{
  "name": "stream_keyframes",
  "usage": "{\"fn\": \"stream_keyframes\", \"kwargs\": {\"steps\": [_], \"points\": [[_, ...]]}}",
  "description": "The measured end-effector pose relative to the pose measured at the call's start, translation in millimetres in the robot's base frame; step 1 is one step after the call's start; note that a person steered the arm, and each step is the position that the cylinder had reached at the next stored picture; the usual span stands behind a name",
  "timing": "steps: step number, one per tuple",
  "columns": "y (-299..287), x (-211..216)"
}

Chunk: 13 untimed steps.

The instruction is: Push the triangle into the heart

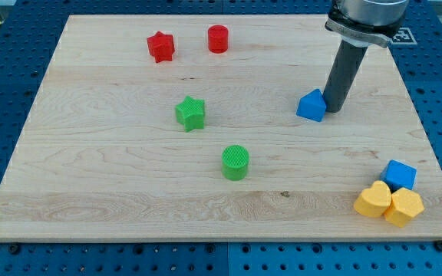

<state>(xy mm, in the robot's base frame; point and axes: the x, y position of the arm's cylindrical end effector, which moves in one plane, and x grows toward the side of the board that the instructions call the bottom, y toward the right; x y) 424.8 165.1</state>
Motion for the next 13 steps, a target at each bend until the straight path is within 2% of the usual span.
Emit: {"fn": "stream_keyframes", "kwargs": {"steps": [2, 3, 4, 5, 6, 7, 10, 11, 12, 13], "points": [[0.0, 15.1], [-2.8, 2.2], [-6.2, -71.0], [-64.3, -69.2], [-70.6, -31.9], [-70.5, -21.2], [-66.1, -18.7], [-50.0, -8.2], [-28.9, 27.7], [-9.1, 39.5]]}}
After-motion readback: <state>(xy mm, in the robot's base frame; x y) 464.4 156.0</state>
